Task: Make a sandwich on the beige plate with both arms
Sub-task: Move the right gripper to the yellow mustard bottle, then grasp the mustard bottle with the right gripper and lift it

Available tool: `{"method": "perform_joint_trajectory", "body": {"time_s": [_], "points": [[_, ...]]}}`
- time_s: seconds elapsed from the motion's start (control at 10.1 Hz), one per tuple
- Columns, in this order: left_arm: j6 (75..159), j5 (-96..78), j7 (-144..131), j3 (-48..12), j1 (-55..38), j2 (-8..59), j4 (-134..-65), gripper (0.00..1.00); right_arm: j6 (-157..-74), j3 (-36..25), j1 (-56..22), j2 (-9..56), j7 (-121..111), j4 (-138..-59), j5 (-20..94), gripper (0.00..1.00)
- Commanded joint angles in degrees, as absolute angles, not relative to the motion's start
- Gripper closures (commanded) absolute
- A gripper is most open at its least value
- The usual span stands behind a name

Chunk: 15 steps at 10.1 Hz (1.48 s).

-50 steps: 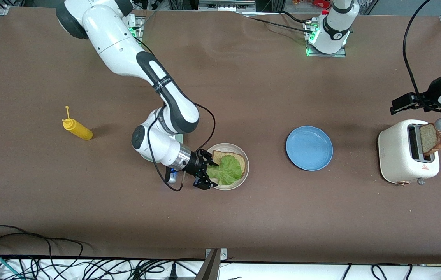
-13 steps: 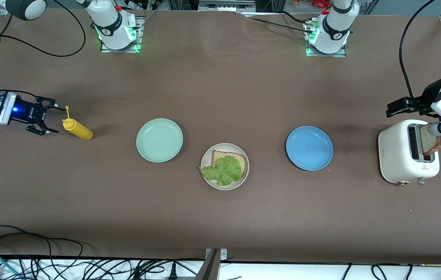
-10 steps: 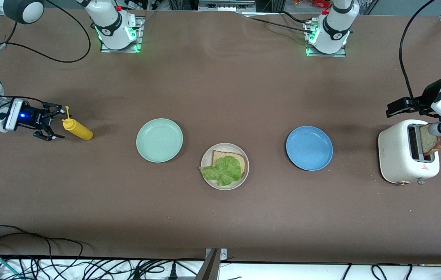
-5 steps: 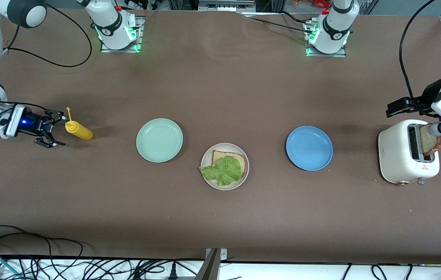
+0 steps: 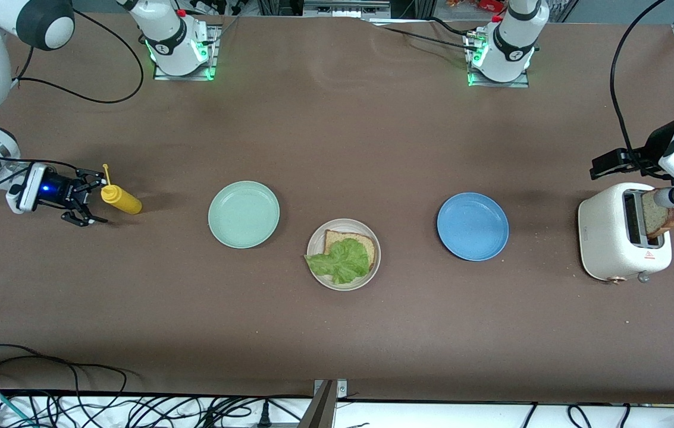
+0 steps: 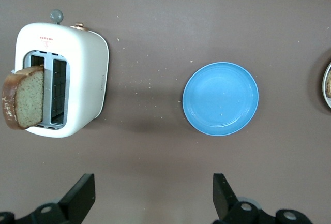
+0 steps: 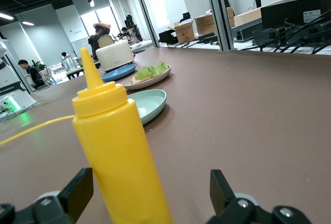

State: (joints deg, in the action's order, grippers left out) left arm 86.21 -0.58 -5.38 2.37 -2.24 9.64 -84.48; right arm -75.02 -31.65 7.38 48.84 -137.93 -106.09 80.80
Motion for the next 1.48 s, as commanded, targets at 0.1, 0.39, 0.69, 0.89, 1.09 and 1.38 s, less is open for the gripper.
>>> {"method": "perform_joint_trajectory", "body": {"time_s": [0.1, 0.39, 0.69, 0.89, 1.09, 1.38], "points": [[86.22, -0.70, -5.19, 2.46, -2.20, 9.67, -84.29, 0.00, -71.64, -31.29, 9.40, 50.71, -140.01, -105.56, 80.34, 0.00], [86.31, -0.70, -5.19, 2.46, -2.11, 9.93, -84.29, 0.00, -70.76, -31.20, 10.55, 50.80, -143.86, -107.30, 77.78, 0.00], [86.31, -0.70, -5.19, 2.46, -2.11, 10.02, -84.29, 0.00, -71.54, -30.33, 9.84, 50.89, -144.67, -108.11, 77.96, 0.00], [86.31, -0.70, -5.19, 2.46, -2.02, 10.11, -84.29, 0.00, -71.72, -30.06, 9.76, 51.06, -144.67, -108.11, 78.48, 0.00], [86.31, -0.70, -5.10, 2.46, -2.02, 10.37, -84.29, 0.00, -72.33, -29.71, 8.97, 51.33, -144.67, -108.02, 80.06, 0.00], [86.31, -0.70, -5.10, 2.46, -2.02, 10.37, -84.29, 0.00, -73.12, -29.27, 8.18, 51.33, -144.67, -107.84, 81.91, 0.01]]}}
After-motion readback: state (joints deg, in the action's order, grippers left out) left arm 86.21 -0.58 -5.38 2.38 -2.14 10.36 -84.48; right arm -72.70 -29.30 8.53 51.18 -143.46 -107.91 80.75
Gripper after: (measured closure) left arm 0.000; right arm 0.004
